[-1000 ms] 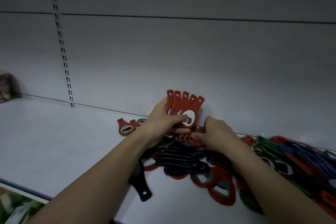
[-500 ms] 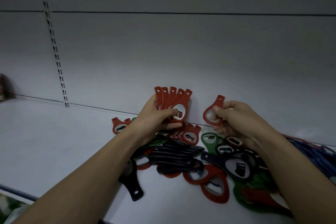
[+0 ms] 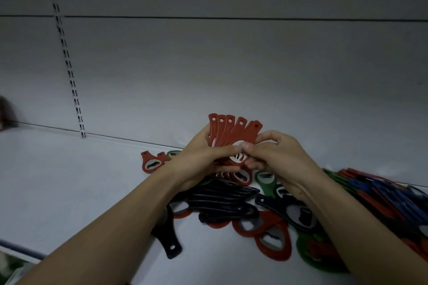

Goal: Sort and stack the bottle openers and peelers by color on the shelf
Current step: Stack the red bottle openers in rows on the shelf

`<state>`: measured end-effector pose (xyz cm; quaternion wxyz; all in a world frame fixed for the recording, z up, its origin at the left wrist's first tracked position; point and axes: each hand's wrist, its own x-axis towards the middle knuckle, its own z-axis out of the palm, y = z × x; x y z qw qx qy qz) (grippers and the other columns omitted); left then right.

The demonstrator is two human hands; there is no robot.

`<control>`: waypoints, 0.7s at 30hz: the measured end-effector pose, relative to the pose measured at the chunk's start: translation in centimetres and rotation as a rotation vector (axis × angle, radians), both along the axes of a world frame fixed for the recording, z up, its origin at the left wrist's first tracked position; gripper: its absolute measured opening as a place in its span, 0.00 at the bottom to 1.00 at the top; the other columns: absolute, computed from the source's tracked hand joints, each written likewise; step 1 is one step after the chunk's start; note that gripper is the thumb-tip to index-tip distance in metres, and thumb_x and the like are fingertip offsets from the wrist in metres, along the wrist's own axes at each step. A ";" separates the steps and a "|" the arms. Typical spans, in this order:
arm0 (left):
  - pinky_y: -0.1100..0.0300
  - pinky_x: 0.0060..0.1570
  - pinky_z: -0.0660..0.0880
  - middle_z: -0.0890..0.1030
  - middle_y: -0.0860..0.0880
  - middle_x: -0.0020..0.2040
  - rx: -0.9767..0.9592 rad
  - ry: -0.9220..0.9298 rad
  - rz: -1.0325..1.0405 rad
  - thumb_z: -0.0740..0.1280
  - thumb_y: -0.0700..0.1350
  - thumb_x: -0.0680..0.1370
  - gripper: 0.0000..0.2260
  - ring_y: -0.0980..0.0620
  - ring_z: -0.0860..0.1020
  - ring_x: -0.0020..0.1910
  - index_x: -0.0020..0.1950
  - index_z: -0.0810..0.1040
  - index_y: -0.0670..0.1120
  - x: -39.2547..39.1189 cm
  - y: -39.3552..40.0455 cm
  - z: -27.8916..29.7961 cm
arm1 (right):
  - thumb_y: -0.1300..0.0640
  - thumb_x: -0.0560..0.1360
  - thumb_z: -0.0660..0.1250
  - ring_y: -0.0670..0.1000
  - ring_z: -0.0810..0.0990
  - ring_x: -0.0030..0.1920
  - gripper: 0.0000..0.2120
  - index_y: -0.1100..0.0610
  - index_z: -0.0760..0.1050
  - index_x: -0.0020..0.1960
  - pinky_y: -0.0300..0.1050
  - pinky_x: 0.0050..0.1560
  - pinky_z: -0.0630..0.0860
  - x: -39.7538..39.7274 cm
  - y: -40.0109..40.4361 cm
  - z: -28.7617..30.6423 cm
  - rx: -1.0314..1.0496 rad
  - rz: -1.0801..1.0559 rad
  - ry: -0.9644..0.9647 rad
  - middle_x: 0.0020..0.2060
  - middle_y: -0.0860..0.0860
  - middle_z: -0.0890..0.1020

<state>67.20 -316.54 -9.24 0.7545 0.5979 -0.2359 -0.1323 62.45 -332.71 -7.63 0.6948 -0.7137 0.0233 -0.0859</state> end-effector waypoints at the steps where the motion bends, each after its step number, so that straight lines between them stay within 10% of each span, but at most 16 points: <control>1: 0.58 0.40 0.80 0.83 0.44 0.56 0.003 0.006 0.049 0.72 0.34 0.74 0.19 0.47 0.85 0.49 0.63 0.74 0.46 0.1 0.0 0.0 | 0.59 0.74 0.73 0.53 0.86 0.38 0.11 0.62 0.76 0.53 0.40 0.39 0.82 0.0 0.1 0.1 0.018 -0.008 0.007 0.44 0.60 0.85; 7: 0.61 0.35 0.80 0.81 0.42 0.56 -0.125 0.079 0.246 0.69 0.32 0.76 0.15 0.47 0.85 0.46 0.59 0.73 0.46 1.2 0.8 0.3 | 0.60 0.78 0.68 0.51 0.82 0.30 0.03 0.60 0.78 0.48 0.50 0.42 0.83 0.4 -0.8 -0.8 -0.433 -0.117 -0.014 0.37 0.56 0.83; 11: 0.61 0.34 0.79 0.81 0.38 0.58 -0.160 0.068 0.289 0.69 0.32 0.76 0.16 0.38 0.83 0.54 0.61 0.72 0.44 1.4 1.1 0.2 | 0.50 0.74 0.73 0.45 0.79 0.37 0.08 0.55 0.80 0.43 0.36 0.34 0.72 1.0 0.6 -2.0 -0.892 -0.049 0.002 0.38 0.48 0.81; 21: 0.60 0.37 0.80 0.81 0.38 0.57 -0.091 0.085 0.300 0.69 0.33 0.77 0.12 0.41 0.83 0.52 0.58 0.75 0.42 1.6 1.1 0.0 | 0.53 0.74 0.73 0.44 0.78 0.37 0.10 0.54 0.79 0.36 0.35 0.35 0.70 1.4 0.9 -2.4 -0.862 0.016 0.081 0.36 0.47 0.81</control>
